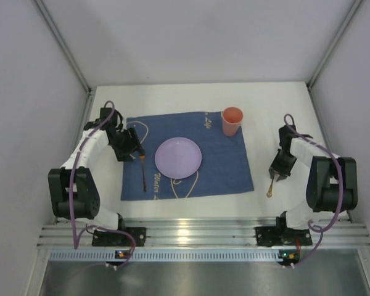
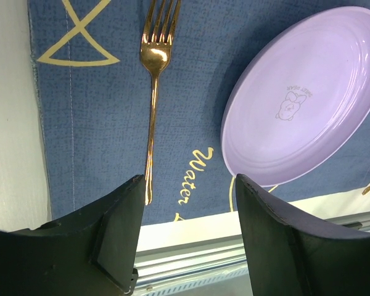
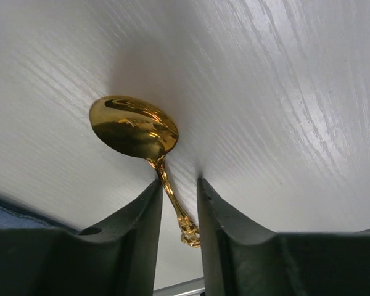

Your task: Set the dinner table for one person

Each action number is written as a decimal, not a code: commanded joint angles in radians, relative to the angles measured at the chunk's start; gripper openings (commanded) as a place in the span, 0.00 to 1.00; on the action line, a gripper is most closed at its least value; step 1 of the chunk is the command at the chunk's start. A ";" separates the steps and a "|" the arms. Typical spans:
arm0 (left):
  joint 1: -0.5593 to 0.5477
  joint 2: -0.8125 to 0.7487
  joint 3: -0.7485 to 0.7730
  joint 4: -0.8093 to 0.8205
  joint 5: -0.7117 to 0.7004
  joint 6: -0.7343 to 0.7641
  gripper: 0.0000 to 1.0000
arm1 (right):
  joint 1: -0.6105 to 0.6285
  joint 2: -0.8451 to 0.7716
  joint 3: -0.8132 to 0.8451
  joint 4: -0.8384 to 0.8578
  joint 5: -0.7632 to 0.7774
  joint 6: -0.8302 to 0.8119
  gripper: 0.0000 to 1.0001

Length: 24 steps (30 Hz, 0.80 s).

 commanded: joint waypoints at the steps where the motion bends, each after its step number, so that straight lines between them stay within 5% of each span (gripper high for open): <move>1: 0.003 0.013 -0.002 0.044 0.018 0.011 0.65 | -0.018 0.063 0.050 0.088 0.062 -0.025 0.28; 7: 0.003 0.029 0.013 0.057 0.016 0.005 0.64 | -0.019 0.163 0.045 0.124 0.099 -0.056 0.00; 18: 0.004 -0.023 -0.028 0.090 0.024 -0.027 0.63 | 0.014 0.082 0.261 -0.045 0.216 -0.117 0.00; 24: 0.004 -0.106 -0.007 0.127 -0.002 -0.056 0.63 | 0.240 -0.016 0.544 -0.231 0.252 -0.111 0.00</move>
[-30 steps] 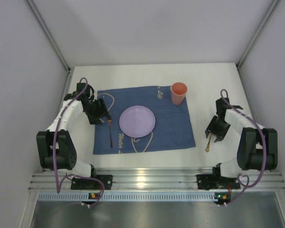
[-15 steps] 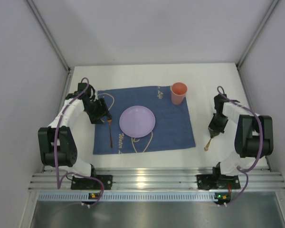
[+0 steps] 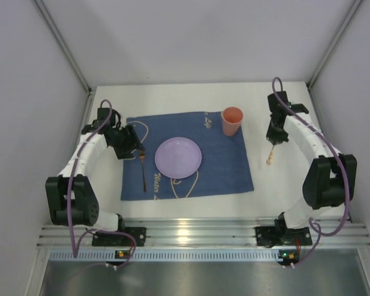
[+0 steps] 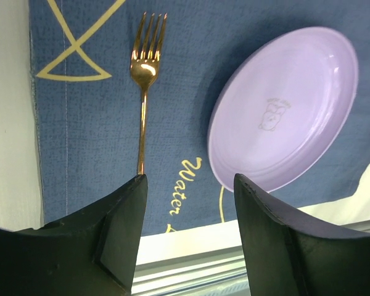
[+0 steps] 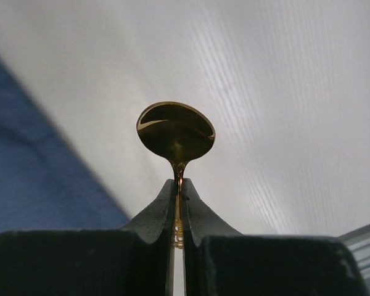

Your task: Set the dinner table for one person

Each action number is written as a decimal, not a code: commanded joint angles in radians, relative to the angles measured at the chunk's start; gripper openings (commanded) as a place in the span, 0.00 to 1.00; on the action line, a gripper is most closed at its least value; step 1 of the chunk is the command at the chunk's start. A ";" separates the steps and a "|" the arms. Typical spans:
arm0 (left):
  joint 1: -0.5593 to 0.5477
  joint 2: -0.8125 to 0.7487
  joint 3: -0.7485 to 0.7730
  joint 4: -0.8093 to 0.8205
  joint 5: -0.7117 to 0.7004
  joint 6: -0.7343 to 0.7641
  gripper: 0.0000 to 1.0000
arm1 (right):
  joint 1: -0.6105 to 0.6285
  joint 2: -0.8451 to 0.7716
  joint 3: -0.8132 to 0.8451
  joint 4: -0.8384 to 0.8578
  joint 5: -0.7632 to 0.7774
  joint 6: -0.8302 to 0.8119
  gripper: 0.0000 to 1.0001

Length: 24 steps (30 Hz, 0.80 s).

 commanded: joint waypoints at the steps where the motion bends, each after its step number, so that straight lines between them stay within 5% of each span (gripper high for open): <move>1: 0.003 -0.068 0.034 0.053 -0.014 -0.030 0.63 | 0.160 -0.102 0.167 -0.114 0.064 -0.002 0.00; 4: 0.003 -0.075 0.045 0.044 -0.034 -0.041 0.63 | 0.370 -0.102 0.308 -0.148 0.083 0.018 0.00; 10: 0.003 -0.129 0.007 0.030 -0.045 -0.054 0.62 | 0.545 -0.043 0.376 -0.113 0.017 0.032 0.00; 24: 0.003 -0.298 -0.048 -0.104 -0.145 -0.048 0.64 | 0.564 0.178 0.235 0.133 -0.203 0.079 0.00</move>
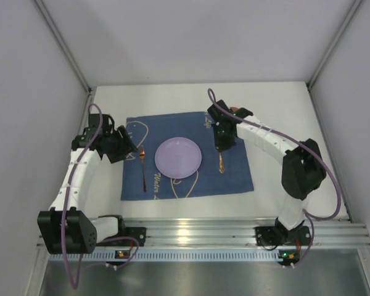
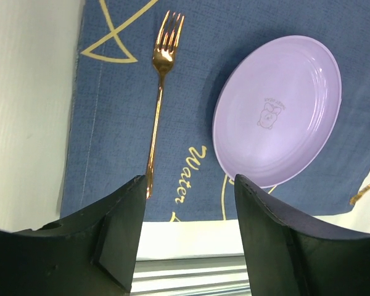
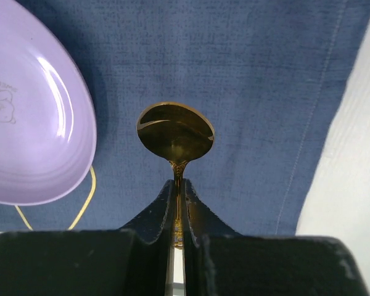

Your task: Set the dinner table for one person

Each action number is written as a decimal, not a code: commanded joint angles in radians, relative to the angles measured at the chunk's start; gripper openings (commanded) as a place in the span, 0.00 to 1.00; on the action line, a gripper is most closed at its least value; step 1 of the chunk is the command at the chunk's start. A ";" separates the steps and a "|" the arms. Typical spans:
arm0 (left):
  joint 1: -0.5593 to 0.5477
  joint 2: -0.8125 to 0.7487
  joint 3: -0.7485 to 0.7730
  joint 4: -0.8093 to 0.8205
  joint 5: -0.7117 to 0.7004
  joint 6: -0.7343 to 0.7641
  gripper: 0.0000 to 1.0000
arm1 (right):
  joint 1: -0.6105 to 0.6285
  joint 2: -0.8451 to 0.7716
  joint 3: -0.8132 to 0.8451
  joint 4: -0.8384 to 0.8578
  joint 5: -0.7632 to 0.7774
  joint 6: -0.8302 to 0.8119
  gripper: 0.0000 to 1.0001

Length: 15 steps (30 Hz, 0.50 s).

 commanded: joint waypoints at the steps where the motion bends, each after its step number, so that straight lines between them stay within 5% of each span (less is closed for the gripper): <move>1: 0.001 -0.054 -0.003 -0.062 -0.048 0.003 0.64 | 0.013 0.040 0.016 0.104 -0.050 0.020 0.00; 8: 0.001 -0.086 0.012 -0.094 -0.078 0.002 0.65 | 0.010 0.187 0.068 0.105 -0.043 0.035 0.02; 9: 0.003 -0.088 0.012 -0.099 -0.080 0.002 0.65 | 0.010 0.210 0.072 0.099 -0.040 0.038 0.17; 12: 0.003 -0.091 0.015 -0.100 -0.083 -0.001 0.65 | 0.010 0.218 0.056 0.097 -0.024 0.044 0.41; 15: 0.001 -0.092 0.015 -0.093 -0.086 -0.006 0.66 | 0.010 0.188 0.037 0.096 -0.006 0.041 0.59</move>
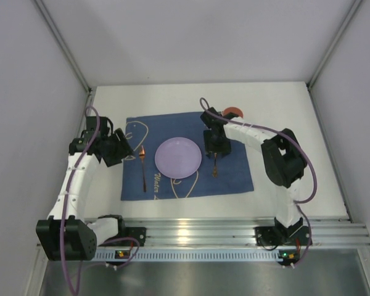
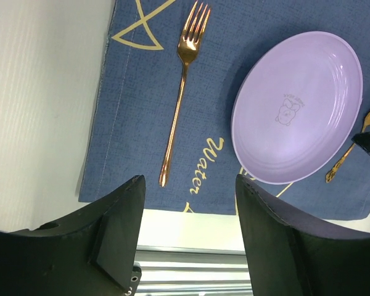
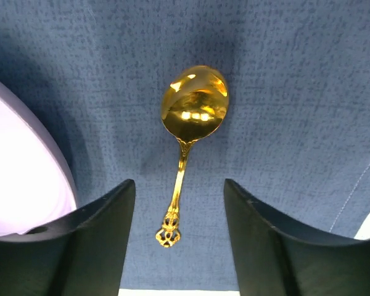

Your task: Set the dinner table for one person

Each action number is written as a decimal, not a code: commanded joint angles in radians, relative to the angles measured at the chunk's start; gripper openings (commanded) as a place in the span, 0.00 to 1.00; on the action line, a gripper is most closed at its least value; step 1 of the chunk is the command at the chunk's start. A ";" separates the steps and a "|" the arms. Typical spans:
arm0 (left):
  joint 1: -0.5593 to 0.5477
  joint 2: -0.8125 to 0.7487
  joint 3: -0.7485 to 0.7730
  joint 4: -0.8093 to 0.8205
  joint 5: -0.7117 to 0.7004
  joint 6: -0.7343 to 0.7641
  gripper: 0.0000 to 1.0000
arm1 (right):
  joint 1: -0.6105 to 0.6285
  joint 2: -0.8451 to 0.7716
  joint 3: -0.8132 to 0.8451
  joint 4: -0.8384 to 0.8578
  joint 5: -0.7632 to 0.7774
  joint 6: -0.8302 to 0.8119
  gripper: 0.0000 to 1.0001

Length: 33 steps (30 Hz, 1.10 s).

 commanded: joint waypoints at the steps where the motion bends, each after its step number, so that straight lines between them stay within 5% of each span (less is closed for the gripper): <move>1: 0.003 -0.025 0.019 -0.011 -0.016 -0.008 0.66 | 0.010 -0.058 0.015 0.016 0.046 0.002 0.61; 5: 0.003 -0.010 0.042 -0.005 -0.037 -0.005 0.66 | 0.022 -0.227 0.053 -0.035 0.059 -0.024 0.69; 10: 0.003 0.025 0.087 0.017 -0.085 -0.001 0.66 | 0.103 -0.498 0.092 -0.001 0.030 -0.137 0.94; 13: 0.003 0.056 0.110 0.048 -0.088 -0.011 0.66 | 0.191 -0.831 -0.041 0.106 0.059 -0.170 1.00; 17: 0.003 0.076 0.149 0.093 -0.100 -0.016 0.68 | 0.196 -1.212 -0.503 0.180 0.182 0.031 1.00; 19: 0.003 0.101 0.162 0.109 -0.108 -0.013 0.72 | 0.196 -1.412 -0.661 0.140 0.168 0.050 1.00; 22: 0.001 0.127 0.192 0.120 -0.112 -0.007 0.79 | 0.197 -1.597 -0.684 0.005 0.225 0.086 1.00; 27: -0.007 0.151 0.246 0.137 -0.172 -0.022 0.98 | 0.197 -1.690 -0.658 -0.166 0.323 0.208 1.00; 33: -0.007 0.150 0.257 0.160 -0.177 -0.024 0.98 | 0.196 -1.704 -0.640 -0.197 0.346 0.220 1.00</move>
